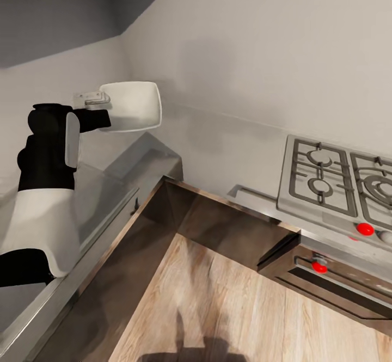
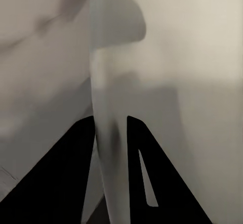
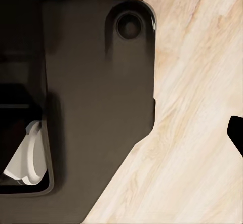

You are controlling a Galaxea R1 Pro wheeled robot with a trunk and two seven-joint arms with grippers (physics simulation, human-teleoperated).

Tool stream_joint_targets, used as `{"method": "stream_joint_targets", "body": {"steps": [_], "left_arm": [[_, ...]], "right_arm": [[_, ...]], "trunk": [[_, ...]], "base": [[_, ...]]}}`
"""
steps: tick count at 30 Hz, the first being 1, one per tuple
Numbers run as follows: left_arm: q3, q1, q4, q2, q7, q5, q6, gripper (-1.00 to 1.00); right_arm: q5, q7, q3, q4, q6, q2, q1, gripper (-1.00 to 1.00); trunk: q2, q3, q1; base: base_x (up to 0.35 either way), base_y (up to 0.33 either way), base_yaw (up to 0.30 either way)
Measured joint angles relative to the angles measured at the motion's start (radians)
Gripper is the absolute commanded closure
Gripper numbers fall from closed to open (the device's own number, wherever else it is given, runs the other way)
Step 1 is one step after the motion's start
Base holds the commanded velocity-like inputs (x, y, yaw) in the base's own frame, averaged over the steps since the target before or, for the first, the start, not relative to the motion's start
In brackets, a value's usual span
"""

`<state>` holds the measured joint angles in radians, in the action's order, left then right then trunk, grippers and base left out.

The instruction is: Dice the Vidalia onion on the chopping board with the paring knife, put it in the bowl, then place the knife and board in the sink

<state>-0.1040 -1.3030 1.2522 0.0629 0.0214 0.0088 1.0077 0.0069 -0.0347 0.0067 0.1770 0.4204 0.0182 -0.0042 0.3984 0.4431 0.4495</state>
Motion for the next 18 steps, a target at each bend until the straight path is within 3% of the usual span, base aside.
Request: {"method": "stream_joint_targets", "body": {"steps": [18], "left_arm": [[0.002, 0.038, 0.056, -0.003, 0.000, 0.002, 0.000, 1.00]], "right_arm": [[0.000, 0.000, 0.001, -0.002, 0.000, 0.004, 0.000, -1.00]], "trunk": [[0.000, -0.025, 0.000]], "base": [[0.000, 0.000, 0.186]]}}
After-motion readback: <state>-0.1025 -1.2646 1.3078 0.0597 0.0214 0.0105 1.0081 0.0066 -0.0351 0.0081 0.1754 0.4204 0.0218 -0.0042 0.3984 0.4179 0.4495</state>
